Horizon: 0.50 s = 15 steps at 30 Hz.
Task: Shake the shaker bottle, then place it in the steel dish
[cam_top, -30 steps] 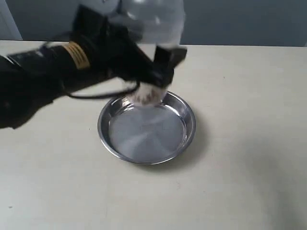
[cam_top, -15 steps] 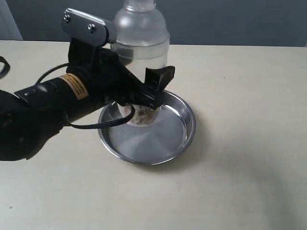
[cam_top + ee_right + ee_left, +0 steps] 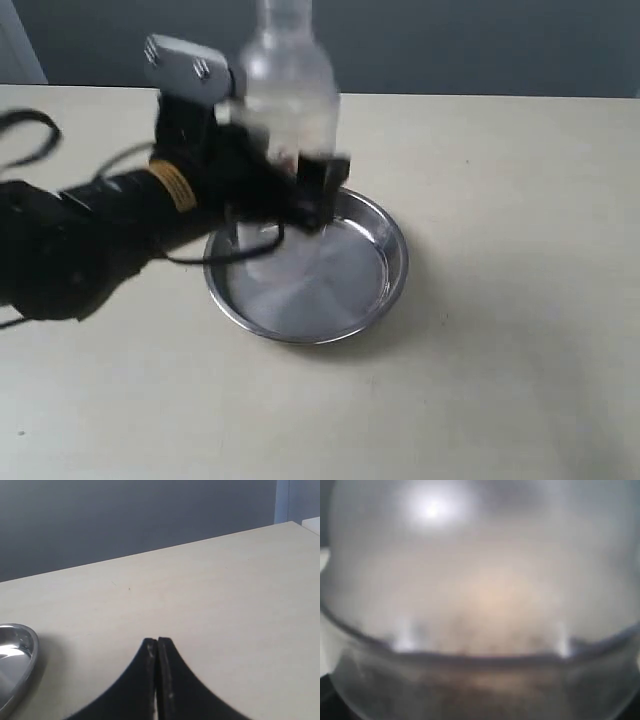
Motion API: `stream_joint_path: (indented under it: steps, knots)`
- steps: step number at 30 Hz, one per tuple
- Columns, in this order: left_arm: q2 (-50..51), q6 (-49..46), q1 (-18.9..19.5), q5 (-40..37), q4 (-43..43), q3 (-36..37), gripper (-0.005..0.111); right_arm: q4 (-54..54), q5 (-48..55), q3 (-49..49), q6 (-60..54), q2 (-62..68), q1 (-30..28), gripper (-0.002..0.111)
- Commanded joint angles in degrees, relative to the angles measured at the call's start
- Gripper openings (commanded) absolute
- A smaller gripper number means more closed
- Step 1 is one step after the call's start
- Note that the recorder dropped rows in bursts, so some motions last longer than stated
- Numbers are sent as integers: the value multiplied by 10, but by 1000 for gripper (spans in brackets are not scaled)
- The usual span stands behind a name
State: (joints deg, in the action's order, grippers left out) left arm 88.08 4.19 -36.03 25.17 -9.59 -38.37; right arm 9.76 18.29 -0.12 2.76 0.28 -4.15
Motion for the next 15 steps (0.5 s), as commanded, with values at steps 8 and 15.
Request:
stream_joint_path:
  steps: [8,15]
  knots:
    - [-62,53,10,66,152,-24,0,0,-7,1,0,-3,2,-1]
    - [8,53,11,101,92,15,0,-1,-7,1,0,-3,2,-1]
